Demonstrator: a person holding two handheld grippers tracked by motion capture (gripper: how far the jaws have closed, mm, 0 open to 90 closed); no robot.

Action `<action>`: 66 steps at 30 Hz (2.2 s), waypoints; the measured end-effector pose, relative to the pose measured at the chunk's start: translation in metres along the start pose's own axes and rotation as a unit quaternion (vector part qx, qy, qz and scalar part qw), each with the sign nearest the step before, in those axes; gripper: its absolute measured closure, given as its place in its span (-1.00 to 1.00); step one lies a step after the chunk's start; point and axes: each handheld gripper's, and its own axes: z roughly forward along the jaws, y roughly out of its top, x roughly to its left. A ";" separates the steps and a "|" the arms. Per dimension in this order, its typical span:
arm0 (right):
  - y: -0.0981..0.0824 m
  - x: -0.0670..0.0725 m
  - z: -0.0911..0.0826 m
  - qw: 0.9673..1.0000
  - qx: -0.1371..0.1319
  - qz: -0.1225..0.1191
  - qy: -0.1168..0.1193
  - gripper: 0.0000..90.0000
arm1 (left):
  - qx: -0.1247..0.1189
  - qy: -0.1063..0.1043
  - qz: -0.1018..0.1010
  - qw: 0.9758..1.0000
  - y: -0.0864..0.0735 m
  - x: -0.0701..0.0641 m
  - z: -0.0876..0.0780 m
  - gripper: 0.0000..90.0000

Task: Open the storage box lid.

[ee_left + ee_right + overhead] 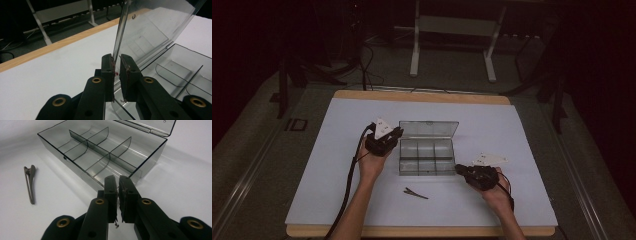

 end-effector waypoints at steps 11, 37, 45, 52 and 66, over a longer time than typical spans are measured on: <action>0.001 0.000 0.000 1.000 0.000 -0.002 -0.001 0.89 | -0.003 -0.008 -0.007 1.000 -0.002 0.006 0.007 0.79; 0.001 0.000 0.000 1.000 0.001 -0.004 0.001 0.90 | 0.013 -0.011 -0.024 1.000 -0.003 0.013 0.020 0.77; 0.001 0.000 0.000 1.000 0.000 -0.004 0.001 0.90 | 0.013 -0.012 -0.024 1.000 -0.005 0.015 0.023 0.77; 0.001 0.000 0.000 1.000 0.000 -0.004 0.001 0.90 | 0.016 -0.014 -0.030 0.999 -0.006 0.017 0.026 0.74; 0.001 0.000 0.000 1.000 0.000 -0.003 0.002 0.90 | 0.016 -0.018 -0.041 0.999 -0.011 0.020 0.035 0.67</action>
